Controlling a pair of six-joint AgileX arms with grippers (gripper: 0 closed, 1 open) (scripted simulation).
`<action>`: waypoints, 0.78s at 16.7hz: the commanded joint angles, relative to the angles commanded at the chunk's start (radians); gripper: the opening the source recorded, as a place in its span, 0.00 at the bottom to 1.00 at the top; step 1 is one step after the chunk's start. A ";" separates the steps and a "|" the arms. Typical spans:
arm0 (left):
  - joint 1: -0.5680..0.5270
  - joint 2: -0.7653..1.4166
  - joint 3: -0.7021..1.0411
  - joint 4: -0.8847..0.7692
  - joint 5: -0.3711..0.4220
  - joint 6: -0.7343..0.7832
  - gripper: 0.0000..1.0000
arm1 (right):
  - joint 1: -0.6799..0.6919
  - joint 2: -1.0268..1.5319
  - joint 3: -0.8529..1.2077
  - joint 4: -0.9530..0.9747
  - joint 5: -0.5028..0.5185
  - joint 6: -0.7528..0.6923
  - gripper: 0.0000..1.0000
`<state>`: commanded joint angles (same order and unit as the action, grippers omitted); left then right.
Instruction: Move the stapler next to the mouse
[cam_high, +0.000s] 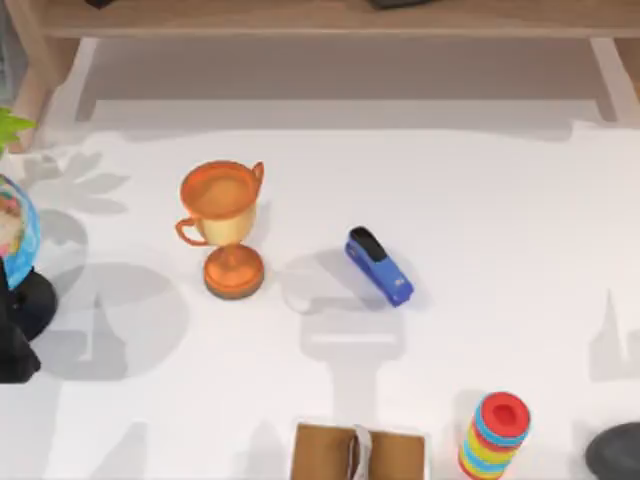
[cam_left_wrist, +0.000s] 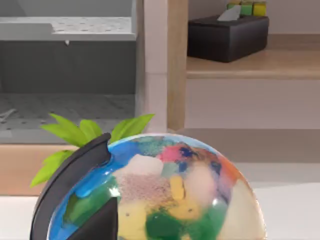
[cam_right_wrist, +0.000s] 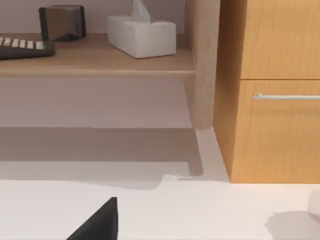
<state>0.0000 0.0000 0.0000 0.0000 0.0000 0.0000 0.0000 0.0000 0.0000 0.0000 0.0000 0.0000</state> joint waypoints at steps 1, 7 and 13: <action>0.000 0.000 0.000 0.000 0.000 0.000 1.00 | 0.000 0.000 0.000 0.000 0.000 0.000 1.00; 0.000 0.000 0.000 0.000 0.000 0.000 1.00 | 0.037 0.146 0.135 -0.101 0.020 -0.002 1.00; 0.000 0.000 0.000 0.000 0.000 0.000 1.00 | 0.149 0.593 0.546 -0.381 0.057 -0.005 1.00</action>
<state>0.0000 0.0000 0.0000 0.0000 0.0000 0.0000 0.1492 0.5934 0.5459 -0.3810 0.0570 -0.0050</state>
